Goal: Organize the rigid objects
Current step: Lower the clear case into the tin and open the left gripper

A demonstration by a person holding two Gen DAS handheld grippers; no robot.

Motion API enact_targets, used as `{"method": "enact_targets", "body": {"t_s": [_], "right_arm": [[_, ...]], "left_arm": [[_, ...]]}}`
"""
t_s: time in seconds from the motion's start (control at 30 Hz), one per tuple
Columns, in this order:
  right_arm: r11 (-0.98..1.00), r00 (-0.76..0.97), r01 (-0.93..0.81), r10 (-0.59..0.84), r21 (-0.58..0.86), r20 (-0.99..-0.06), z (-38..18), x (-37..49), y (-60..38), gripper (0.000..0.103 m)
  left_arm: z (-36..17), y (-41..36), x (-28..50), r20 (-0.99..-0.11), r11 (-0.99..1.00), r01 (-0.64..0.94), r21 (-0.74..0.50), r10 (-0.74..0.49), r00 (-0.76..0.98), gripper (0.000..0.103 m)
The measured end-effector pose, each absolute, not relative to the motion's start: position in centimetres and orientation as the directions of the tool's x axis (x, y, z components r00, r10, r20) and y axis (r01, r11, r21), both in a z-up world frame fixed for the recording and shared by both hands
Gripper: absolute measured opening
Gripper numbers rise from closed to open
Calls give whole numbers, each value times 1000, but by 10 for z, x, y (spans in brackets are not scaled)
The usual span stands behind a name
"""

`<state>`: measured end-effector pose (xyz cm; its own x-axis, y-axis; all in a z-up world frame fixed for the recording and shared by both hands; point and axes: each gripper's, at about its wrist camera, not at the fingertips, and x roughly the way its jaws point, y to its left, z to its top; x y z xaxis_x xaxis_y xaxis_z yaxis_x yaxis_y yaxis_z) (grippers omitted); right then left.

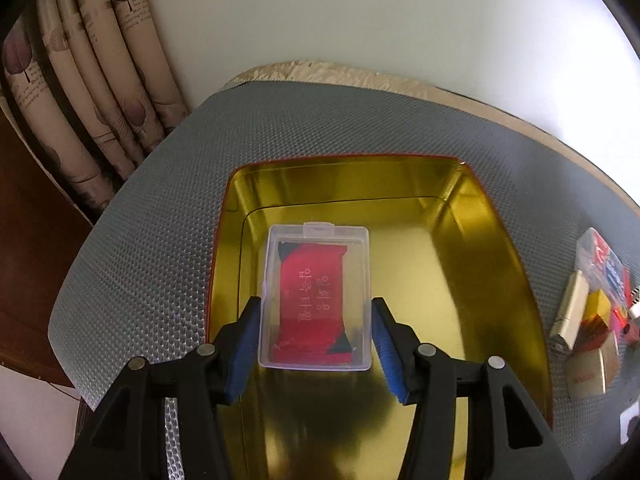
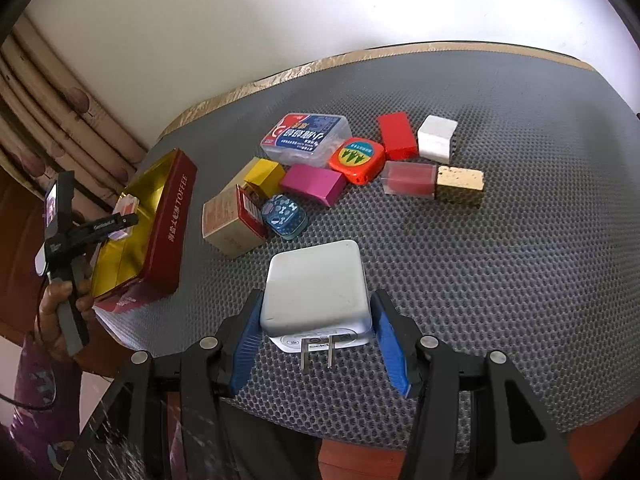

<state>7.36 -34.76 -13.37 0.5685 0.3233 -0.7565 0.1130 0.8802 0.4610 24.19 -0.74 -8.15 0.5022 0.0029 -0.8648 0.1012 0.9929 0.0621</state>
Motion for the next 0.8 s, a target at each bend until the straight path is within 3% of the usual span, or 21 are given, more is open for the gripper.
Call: {"method": "enact_targets", "body": {"t_s": [0.33,0.5,0.63,0.8], "right_arm": [[883,557,96,335,460,-760,-134,75,-343,50],[887,563,50,355,460,-746,-121,80,-333,50],[883,588,-74,415,464,-694,-87,94,-308,50],[850,565,-299,523,433,-638,-45,121,-247,51]], "left_arm": [[-84,-4,247,-875,990,96,107,48,482,55],[-58,7,220,-838,997,61,53,11,546,55],[-27,36,176,-813,998,-50,-26,8,582,55],[-18,63,106,-852,977,-181,-111,0,524,58]]}}
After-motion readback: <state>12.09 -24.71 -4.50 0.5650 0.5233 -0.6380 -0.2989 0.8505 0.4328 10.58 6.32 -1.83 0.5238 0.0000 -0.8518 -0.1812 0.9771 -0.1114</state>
